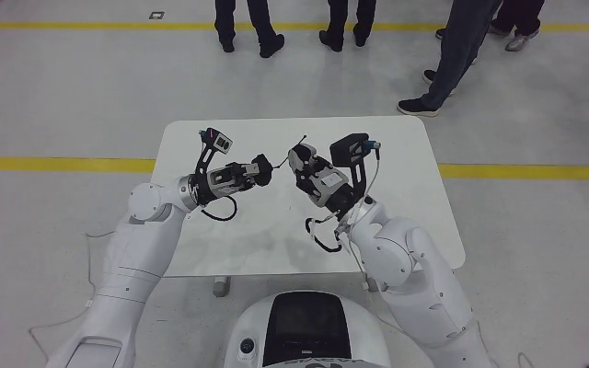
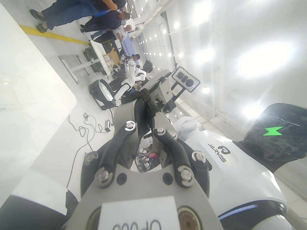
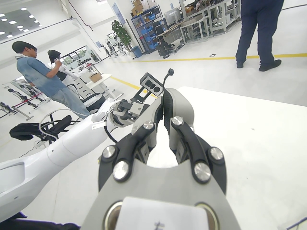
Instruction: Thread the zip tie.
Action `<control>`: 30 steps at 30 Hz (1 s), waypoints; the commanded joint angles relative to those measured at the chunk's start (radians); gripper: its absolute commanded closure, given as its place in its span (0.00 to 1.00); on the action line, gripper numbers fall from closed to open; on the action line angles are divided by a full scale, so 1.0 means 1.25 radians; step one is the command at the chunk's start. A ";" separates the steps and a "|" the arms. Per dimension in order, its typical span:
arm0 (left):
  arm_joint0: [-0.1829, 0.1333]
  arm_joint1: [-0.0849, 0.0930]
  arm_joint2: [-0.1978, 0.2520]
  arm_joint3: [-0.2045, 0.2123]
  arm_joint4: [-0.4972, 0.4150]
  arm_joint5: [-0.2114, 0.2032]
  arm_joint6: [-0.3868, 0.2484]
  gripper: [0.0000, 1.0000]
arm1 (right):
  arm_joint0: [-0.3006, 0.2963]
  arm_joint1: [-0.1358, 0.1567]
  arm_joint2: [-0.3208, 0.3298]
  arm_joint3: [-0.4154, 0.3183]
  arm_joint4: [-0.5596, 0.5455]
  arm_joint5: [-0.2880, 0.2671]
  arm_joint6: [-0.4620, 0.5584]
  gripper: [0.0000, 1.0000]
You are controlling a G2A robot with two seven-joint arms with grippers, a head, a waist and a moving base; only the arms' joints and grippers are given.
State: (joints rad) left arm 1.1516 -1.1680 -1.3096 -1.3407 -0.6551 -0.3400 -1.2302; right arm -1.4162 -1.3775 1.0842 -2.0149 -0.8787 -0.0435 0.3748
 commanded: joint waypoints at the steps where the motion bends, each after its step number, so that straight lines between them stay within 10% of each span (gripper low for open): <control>1: 0.000 0.000 0.000 0.000 0.000 0.000 0.000 1.00 | 0.000 0.000 0.000 0.000 0.000 0.001 0.000 1.00; 30: 0.000 0.000 0.000 0.000 0.000 0.000 0.000 1.00 | 0.006 0.005 -0.013 0.011 0.015 0.001 0.002 1.00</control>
State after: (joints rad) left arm 1.1516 -1.1680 -1.3096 -1.3407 -0.6551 -0.3400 -1.2302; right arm -1.4092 -1.3712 1.0682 -2.0021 -0.8601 -0.0446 0.3778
